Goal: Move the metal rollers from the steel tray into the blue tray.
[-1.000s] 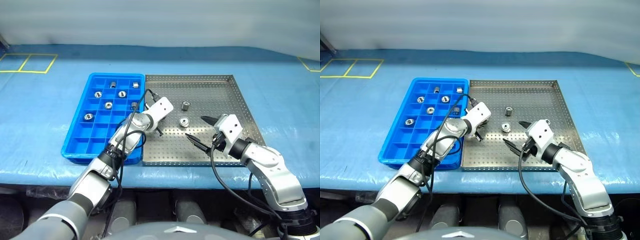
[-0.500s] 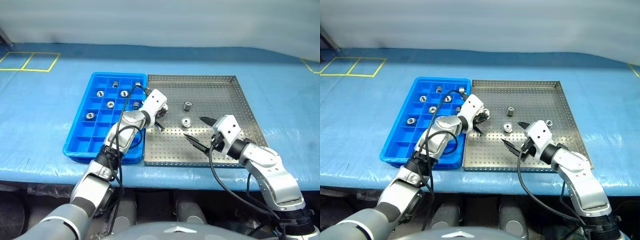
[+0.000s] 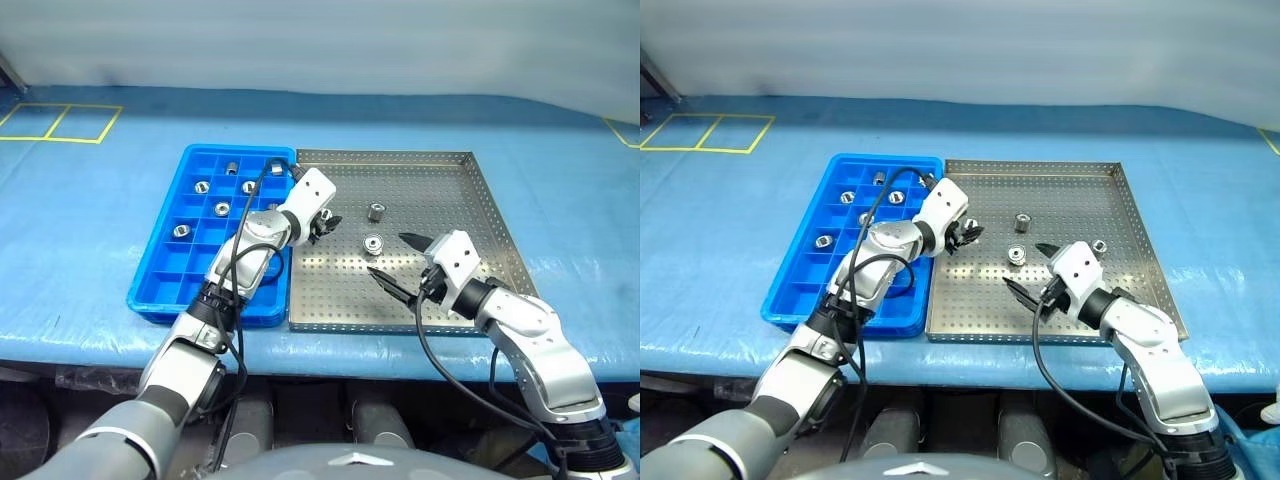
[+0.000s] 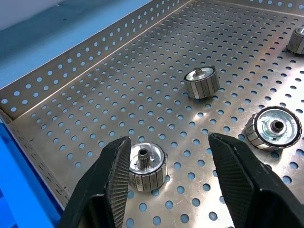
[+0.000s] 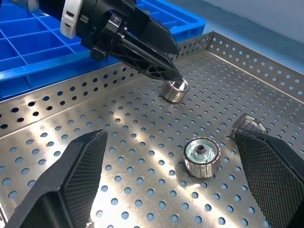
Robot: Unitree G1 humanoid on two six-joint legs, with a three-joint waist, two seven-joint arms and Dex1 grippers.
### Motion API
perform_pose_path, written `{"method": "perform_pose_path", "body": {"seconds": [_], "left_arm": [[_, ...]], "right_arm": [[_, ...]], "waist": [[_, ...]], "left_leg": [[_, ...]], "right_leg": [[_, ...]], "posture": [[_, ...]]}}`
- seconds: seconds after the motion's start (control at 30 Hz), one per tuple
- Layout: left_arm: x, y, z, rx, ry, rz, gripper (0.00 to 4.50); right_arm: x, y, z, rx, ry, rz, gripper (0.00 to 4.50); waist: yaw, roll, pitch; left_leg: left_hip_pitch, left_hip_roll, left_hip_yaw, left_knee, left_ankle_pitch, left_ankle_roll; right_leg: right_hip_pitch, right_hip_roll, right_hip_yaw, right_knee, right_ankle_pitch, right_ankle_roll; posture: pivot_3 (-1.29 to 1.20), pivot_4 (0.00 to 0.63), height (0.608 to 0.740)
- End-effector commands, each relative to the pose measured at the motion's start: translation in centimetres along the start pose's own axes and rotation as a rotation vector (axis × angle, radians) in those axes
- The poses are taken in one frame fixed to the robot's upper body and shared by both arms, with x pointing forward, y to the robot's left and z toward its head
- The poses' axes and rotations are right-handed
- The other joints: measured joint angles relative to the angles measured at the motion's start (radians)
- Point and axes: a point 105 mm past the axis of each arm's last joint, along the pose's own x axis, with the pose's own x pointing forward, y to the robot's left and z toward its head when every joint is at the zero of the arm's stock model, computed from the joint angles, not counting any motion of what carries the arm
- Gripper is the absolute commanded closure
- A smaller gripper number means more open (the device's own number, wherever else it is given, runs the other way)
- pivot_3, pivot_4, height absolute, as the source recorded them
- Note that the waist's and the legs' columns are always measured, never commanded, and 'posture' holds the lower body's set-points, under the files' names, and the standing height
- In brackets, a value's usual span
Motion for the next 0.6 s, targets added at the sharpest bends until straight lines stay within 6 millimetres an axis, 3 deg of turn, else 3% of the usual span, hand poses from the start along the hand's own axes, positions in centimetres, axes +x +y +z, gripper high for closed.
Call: {"method": "perform_pose_path", "body": {"seconds": [0.03,0.17,0.6], "left_arm": [[0.1,2.1,0.5,0.153,0.024,0.149,1.75],[0.4,2.6,0.4,0.212,0.036,0.2,1.75],[2.0,0.8,-1.7,0.188,0.149,0.079,1.75]], "right_arm": [[-0.2,-0.2,0.8,-0.024,-0.036,-0.018,0.0],[-0.1,-0.2,0.8,-0.025,-0.038,-0.019,0.0],[0.1,0.1,0.7,-0.025,-0.041,-0.016,0.0]], "waist": [[-0.001,0.0,0.0],[-0.001,0.0,0.0],[-0.001,0.0,0.0]], "left_leg": [[0.0,0.0,0.0,0.0,0.0,0.0],[0.0,0.0,0.0,0.0,0.0,0.0],[0.0,0.0,0.0,0.0,0.0,0.0]], "right_leg": [[0.0,0.0,0.0,0.0,0.0,0.0],[0.0,0.0,0.0,0.0,0.0,0.0],[0.001,0.0,0.0,0.0,0.0,0.0]], "posture": [[0.05,0.15,0.74],[0.05,0.15,0.74],[0.04,0.15,0.74]]}}
